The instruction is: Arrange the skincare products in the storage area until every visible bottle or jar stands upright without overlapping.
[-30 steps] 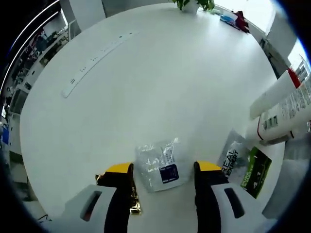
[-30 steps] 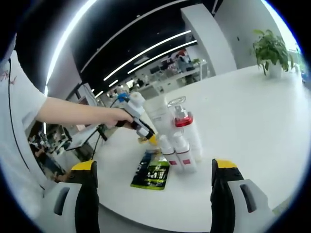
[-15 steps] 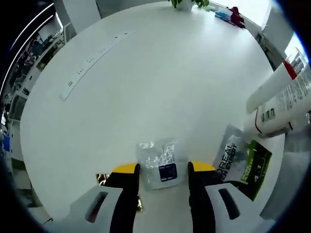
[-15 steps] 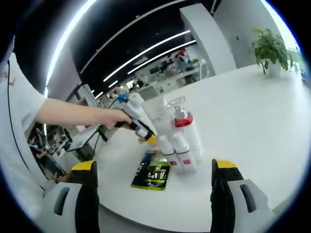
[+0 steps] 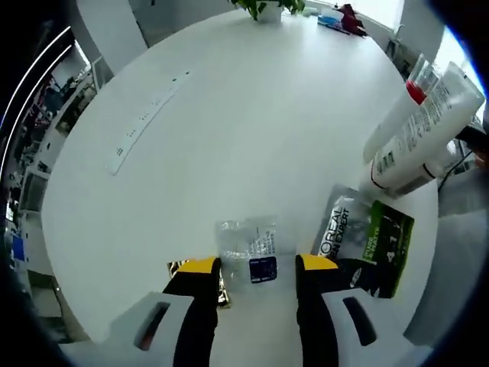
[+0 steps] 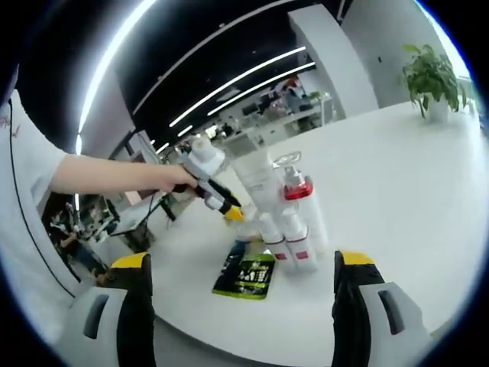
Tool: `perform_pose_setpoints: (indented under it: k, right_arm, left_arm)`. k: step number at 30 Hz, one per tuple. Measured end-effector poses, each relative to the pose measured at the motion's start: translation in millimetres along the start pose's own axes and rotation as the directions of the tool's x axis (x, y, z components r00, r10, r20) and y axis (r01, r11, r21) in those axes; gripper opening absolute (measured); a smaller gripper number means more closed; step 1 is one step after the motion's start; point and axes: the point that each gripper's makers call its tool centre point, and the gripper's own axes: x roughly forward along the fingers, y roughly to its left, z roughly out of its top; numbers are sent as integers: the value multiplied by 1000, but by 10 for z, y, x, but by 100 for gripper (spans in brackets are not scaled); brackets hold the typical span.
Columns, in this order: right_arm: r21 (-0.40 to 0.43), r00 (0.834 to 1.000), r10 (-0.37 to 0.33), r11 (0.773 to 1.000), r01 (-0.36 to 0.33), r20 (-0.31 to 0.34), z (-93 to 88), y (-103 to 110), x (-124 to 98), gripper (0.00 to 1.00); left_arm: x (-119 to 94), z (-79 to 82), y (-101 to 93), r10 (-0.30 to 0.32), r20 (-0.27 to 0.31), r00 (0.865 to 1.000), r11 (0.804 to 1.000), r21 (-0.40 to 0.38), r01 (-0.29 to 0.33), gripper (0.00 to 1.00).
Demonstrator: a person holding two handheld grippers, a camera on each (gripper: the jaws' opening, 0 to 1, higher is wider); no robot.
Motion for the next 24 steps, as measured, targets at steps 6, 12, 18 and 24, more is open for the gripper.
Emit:
perform_pose_setpoints:
  k: [6,12,18,24]
  right_arm:
    - [-7,1000,5,1000,-5,1,5,11,-3,98]
    - [-19,1000,26,999,-26,-12,-11,55,8,98]
    - [-25,1000,30,999,-30,-9,-9,65,-2,98]
    - [-23,999,44,999,-45,-17,-20,98,8,98]
  left_arm:
    - [-119,17,106,10,32,999,1000,24,-11,43]
    - [-389,-64,58,30,51,998,999,20,-31,43]
    - [-484,-164,54,38,46,998,997,67,-41,43]
    - [-551,-232,-81,20,57,998,996,88,-25,43]
